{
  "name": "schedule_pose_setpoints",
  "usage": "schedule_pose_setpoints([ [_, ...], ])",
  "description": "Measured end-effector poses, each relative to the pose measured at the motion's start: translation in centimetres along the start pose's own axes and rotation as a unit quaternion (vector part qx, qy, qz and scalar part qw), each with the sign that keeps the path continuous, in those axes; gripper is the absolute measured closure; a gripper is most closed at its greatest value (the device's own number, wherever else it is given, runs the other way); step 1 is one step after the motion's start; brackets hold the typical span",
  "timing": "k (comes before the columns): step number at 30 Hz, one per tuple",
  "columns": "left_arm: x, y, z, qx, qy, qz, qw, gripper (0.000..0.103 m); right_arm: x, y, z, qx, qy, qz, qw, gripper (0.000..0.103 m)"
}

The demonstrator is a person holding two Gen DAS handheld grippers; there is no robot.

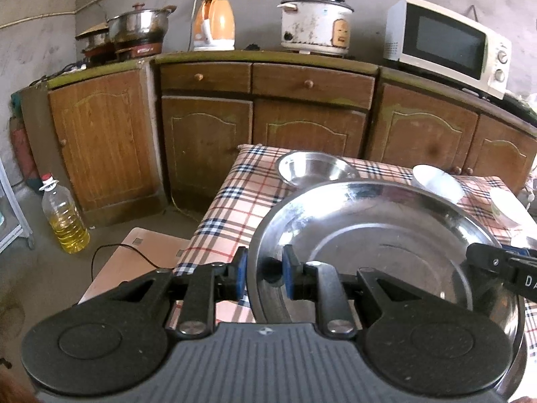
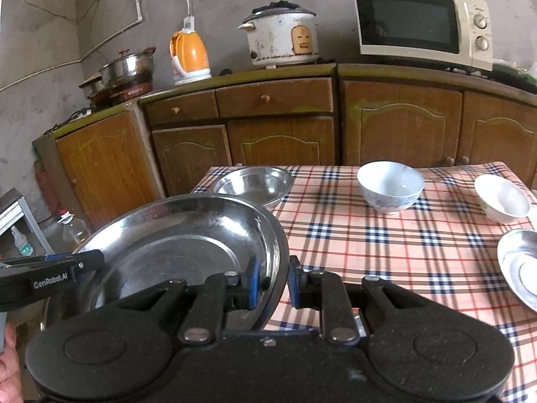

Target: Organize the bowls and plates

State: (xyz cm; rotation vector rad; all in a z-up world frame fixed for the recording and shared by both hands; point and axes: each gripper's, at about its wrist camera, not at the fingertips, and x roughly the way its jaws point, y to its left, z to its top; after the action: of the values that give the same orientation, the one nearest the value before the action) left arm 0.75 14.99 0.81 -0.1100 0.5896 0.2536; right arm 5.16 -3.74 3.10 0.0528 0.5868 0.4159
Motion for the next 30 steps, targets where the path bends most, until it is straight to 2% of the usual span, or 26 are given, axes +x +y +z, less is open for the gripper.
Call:
schedule_pose_setpoints([
  [19,-3.6,-5.6,-0.3,0.033,-0.006,-0.028,0.999,0.081,-6.8,-5.1,0.2,0.022,-0.034,-0.023,0.999,0.081],
  [30,-3.3,-7.7,-0.3,0.039,-0.006,-0.041,0.9984,0.081,-7.1,-7.2,-0.5,0.024,-0.036,-0.04,0.998,0.081],
])
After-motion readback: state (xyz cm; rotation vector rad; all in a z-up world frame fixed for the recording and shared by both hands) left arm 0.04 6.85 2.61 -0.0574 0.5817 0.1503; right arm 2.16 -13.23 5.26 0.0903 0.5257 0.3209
